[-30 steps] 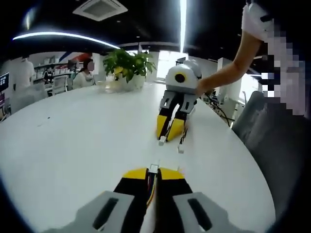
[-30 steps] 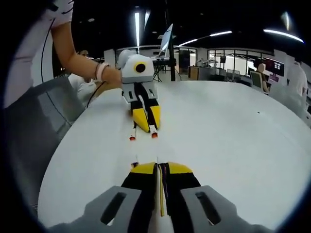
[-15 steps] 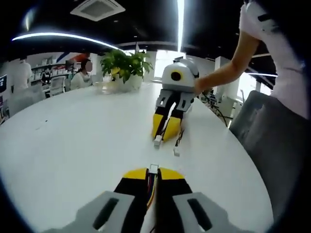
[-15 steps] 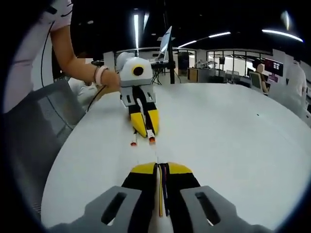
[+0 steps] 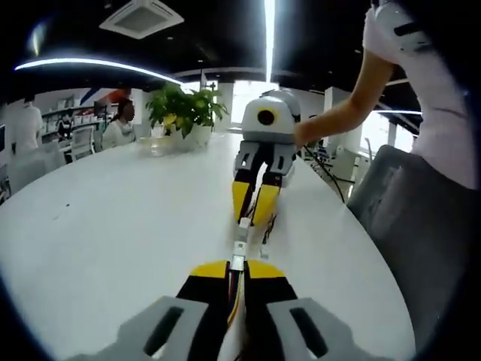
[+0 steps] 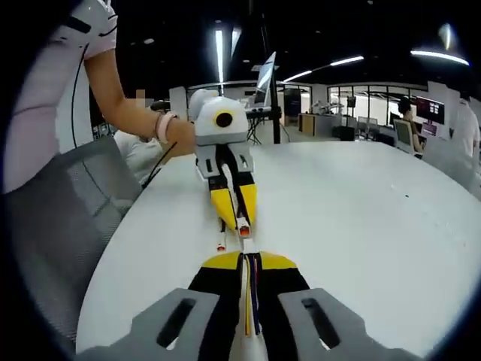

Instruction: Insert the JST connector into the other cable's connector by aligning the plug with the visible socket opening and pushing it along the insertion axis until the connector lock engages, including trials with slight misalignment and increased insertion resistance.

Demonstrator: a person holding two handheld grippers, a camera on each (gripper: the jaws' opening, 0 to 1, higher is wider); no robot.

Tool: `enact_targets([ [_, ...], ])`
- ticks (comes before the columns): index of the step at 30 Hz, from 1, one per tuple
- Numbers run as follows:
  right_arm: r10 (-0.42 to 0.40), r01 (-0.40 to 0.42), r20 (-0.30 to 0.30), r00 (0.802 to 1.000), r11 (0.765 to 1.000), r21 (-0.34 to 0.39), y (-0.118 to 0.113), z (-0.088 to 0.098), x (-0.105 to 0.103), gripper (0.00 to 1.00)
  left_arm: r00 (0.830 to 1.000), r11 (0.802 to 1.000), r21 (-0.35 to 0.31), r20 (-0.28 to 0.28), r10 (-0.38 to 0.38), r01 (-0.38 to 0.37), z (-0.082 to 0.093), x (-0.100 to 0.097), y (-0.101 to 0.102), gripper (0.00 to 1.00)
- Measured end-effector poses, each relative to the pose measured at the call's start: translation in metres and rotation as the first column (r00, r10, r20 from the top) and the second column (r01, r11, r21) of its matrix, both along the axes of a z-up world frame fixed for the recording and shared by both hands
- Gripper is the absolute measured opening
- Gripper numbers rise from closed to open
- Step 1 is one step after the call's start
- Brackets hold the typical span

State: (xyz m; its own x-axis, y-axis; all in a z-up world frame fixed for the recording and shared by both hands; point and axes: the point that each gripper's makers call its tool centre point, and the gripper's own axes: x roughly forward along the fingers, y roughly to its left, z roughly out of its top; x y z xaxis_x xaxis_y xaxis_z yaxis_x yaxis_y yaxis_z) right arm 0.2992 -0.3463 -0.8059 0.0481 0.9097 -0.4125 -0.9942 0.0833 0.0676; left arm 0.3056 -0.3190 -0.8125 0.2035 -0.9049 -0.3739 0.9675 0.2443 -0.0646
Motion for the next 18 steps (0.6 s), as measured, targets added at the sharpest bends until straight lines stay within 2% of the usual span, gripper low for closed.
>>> enact_targets([
  [18,0.044,-0.044,0.013,0.999,0.999,-0.008,0.0087,0.0011,-0.0046,0.04,0.999,0.999,0.020,0.005,-0.034,0.034,0.0000,-0.0012,-0.0083,0.00],
])
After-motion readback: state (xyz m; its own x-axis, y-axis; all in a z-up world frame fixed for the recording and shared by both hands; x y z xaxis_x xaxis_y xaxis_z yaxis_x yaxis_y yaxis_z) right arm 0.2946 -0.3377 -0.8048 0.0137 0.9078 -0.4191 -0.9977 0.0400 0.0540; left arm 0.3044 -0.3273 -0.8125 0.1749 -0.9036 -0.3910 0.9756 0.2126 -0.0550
